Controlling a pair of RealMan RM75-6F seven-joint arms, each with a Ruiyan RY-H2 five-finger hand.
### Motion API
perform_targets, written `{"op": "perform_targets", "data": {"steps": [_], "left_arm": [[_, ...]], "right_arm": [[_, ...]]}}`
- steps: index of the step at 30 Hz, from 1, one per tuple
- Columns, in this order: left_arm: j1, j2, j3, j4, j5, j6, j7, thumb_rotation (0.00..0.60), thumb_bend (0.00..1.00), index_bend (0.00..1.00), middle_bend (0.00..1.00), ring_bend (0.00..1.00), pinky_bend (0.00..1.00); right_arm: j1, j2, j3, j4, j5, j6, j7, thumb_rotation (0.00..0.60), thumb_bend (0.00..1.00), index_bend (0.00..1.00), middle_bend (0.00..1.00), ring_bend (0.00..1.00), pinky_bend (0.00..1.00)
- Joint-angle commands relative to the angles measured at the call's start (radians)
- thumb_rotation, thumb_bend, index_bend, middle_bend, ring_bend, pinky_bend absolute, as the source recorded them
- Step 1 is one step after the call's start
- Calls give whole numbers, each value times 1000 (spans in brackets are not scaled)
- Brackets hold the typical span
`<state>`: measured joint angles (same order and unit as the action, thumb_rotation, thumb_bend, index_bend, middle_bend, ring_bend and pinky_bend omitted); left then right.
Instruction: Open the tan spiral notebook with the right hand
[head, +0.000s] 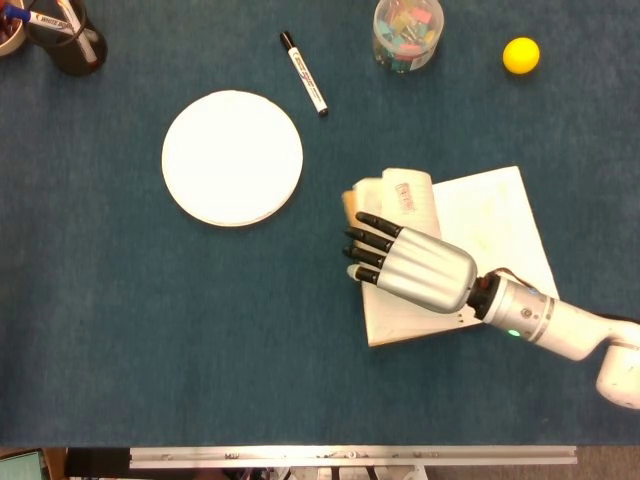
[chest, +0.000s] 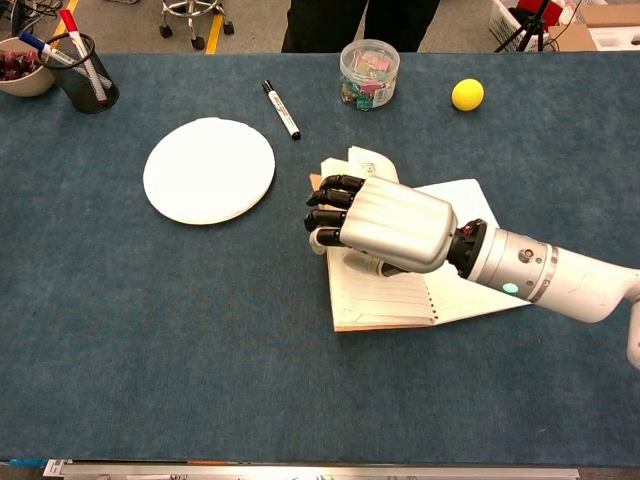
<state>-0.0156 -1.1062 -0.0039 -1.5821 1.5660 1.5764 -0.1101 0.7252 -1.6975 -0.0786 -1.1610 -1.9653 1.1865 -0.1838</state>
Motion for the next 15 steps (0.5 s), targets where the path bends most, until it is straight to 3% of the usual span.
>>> {"op": "perform_targets", "data": {"steps": [1,6,15], "left_arm": [[0,0,0,-3,2,0,1,600,398,202,126,142,201],[1,2,1,-6,3,1,3,600,398,202,125,142,201],[2,4,1,-10,6,2,5,600,398,202,126,142,201]], "right_arm": [[7,-9,1,-4,9,-15,-10,600,185,305,235,112,135],[6,-33,14,0,29,-16,-40,600,85,206,158,58,100],[-14,-67,63,18,57,89,-33,600,140,178,142,41,80]]}}
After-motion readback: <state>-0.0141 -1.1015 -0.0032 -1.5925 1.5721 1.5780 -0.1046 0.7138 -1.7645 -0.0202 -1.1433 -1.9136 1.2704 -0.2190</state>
